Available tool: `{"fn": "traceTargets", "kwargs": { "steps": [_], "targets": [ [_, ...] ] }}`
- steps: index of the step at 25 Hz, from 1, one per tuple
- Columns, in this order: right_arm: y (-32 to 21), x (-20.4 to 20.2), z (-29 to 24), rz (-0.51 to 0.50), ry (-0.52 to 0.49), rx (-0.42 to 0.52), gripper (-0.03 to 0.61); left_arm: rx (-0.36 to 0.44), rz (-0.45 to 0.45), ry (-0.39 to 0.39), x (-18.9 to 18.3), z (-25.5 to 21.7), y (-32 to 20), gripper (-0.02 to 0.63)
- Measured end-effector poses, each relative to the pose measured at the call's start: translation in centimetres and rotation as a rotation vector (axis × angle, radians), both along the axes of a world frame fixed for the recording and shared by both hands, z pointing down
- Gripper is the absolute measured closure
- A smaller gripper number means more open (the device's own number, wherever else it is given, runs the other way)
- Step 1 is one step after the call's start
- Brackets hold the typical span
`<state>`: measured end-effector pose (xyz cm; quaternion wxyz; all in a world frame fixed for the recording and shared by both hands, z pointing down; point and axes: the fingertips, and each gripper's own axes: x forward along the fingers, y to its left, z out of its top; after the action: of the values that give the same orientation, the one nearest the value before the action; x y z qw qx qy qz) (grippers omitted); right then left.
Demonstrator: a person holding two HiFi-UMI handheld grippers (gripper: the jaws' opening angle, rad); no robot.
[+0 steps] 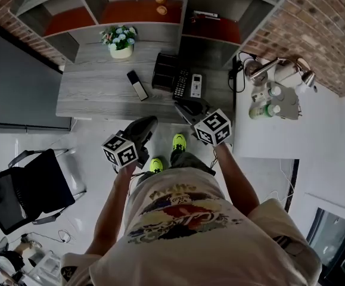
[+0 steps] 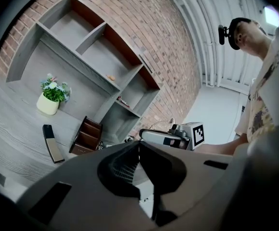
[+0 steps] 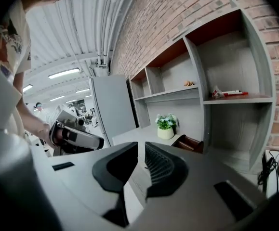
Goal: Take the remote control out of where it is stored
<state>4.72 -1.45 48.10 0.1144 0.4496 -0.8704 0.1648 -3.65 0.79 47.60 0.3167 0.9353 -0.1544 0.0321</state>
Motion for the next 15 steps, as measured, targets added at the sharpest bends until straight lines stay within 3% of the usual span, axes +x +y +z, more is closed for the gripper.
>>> {"fn": "traceTargets", "kwargs": {
  "steps": [5,15],
  "targets": [
    [3.7,-2.9,-1.8,0.060,-0.036,0.009,0.528,0.044,0.048,0.039,-1.9,-2.0,2.7,0.609],
    [11.5,-6.0,-2.6,0.179,0.021,0.027,0.529,0.073,0.166,0.064,-4.5,-2.4,9.3,0.609]
  ]
}}
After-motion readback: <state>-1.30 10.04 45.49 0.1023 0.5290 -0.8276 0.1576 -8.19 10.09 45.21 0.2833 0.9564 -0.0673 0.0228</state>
